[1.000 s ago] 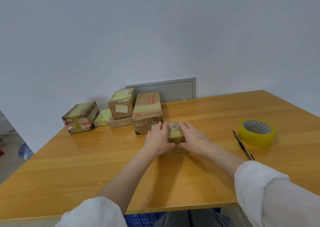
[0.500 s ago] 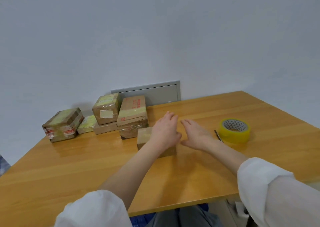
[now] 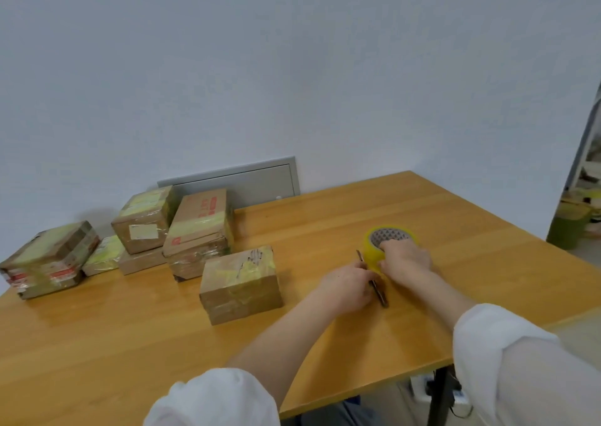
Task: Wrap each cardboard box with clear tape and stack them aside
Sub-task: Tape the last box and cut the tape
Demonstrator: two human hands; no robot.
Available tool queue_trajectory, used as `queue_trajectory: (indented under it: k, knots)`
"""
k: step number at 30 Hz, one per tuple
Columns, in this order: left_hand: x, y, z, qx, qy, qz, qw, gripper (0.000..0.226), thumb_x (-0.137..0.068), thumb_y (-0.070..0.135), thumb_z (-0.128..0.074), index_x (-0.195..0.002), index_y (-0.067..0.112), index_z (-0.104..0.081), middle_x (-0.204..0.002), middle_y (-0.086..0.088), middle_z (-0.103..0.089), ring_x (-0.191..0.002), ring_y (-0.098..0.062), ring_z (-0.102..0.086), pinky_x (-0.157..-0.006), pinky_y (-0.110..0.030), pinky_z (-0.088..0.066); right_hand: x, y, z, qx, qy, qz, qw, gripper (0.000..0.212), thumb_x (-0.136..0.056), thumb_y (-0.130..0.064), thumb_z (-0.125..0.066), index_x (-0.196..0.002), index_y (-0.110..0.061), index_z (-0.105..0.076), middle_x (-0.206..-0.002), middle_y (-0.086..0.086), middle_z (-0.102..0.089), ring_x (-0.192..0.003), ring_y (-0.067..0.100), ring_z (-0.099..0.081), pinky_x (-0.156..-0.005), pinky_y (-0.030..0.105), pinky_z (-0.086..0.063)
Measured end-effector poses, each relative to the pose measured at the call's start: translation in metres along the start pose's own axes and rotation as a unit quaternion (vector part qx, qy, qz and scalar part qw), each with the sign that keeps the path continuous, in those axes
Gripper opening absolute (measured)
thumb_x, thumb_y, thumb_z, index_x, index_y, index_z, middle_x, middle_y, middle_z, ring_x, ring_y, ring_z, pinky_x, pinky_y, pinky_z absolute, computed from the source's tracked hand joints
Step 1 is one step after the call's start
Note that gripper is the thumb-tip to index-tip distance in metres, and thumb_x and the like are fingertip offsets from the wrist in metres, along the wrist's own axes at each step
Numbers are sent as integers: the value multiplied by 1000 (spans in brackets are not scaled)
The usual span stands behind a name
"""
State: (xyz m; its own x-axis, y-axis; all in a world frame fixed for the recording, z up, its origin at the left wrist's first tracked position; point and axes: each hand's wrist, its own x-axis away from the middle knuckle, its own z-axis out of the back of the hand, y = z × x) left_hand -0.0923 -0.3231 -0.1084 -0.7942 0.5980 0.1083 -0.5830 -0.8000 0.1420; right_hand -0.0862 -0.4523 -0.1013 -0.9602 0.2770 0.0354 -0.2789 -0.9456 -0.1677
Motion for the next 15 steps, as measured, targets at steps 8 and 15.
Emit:
queue_trajectory:
  k: [8,15]
  knots:
    - [-31,-14,-10,25,21,27,999,38,-91,22,-58,-129,23,-58,-126,-8,-57,-116,-30,-53,-93,-40,-47,-35,9,11,-238,65,-34,968,44,-97,-34,-50,-140,-21,-47,-140,5,-52,-126,29,-49,-95,37,-43]
    - [-31,-20,17,121,218,88,964,36,-92,13,-47,-126,20,-53,-126,-2,-53,-110,-24,-55,-86,-38,-47,-43,-24,24,-375,107,60,919,40,-92,-29,-58,-130,-17,-57,-130,4,-59,-118,26,-54,-92,37,-45]
